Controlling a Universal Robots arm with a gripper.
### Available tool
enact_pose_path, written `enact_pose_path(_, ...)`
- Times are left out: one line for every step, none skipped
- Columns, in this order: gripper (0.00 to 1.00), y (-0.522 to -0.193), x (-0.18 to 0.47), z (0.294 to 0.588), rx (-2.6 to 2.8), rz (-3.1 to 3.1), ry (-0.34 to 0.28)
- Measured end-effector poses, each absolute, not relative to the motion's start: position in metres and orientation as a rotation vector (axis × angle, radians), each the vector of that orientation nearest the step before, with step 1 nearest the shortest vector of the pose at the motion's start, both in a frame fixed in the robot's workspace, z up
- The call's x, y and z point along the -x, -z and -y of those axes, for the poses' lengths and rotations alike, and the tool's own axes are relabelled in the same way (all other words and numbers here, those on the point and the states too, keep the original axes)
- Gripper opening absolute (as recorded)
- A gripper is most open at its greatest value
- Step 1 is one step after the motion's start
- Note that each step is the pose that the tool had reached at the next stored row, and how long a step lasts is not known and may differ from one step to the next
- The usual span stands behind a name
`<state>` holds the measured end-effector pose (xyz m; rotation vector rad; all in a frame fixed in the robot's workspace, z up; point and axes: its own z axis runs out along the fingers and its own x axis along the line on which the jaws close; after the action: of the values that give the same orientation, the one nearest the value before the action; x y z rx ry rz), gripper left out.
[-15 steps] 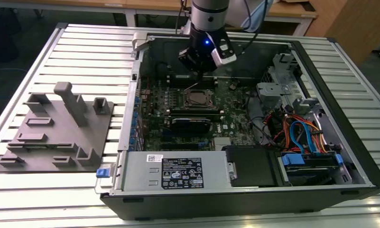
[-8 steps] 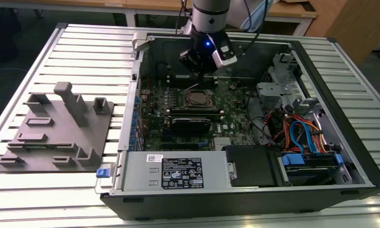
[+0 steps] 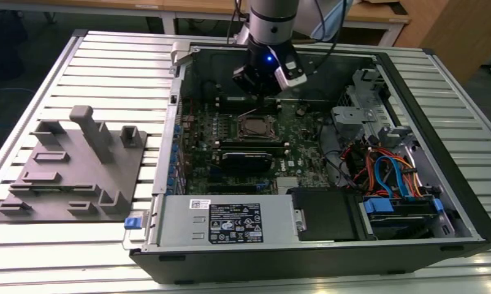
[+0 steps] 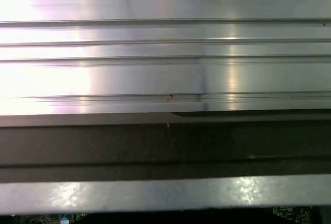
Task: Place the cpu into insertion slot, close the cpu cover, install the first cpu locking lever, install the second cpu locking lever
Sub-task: 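Install the first cpu locking lever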
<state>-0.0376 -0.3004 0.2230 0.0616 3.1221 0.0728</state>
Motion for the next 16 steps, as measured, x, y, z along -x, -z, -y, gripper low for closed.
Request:
enact_pose_path(0.1, -0.2226, 0.0371, 0.3004, -0.062, -3.122, -0.073)
enact_pose_path(0.1, -0.2222, 0.0364, 0.3004, -0.062, -3.122, -0.074)
enact_pose_path(0.1, -0.2218, 0.0359, 0.3005, -0.063, -3.123, -0.075)
enact_pose_path(0.1, -0.2214, 0.0355, 0.3004, -0.063, -3.123, -0.077)
enact_pose_path(0.1, -0.2209, 0.0352, 0.3004, -0.063, -3.123, -0.077)
enact_pose_path(0.1, -0.2205, 0.035, 0.3004, -0.064, -3.123, -0.077)
enact_pose_path(0.1, -0.2202, 0.0349, 0.3004, -0.064, -3.123, -0.077)
enact_pose_path(0.1, -0.2199, 0.0346, 0.3004, -0.065, -3.124, -0.077)
enact_pose_path(0.1, -0.2195, 0.0342, 0.3004, -0.067, -3.124, -0.077)
enact_pose_path(0.1, -0.2192, 0.034, 0.3004, -0.069, -3.124, -0.077)
enact_pose_path(0.1, -0.2188, 0.0338, 0.3004, -0.071, -3.124, -0.077)
enact_pose_path(0.1, -0.2184, 0.0337, 0.3004, -0.073, -3.124, -0.077)
enact_pose_path(0.1, -0.2178, 0.0337, 0.3004, -0.074, -3.124, -0.077)
enact_pose_path(0.1, -0.2171, 0.0336, 0.3004, -0.074, -3.124, -0.077)
enact_pose_path(0.1, -0.2163, 0.0335, 0.3004, -0.074, -3.124, -0.077)
enact_pose_path(0.1, -0.2154, 0.0335, 0.3004, -0.074, -3.124, -0.077)
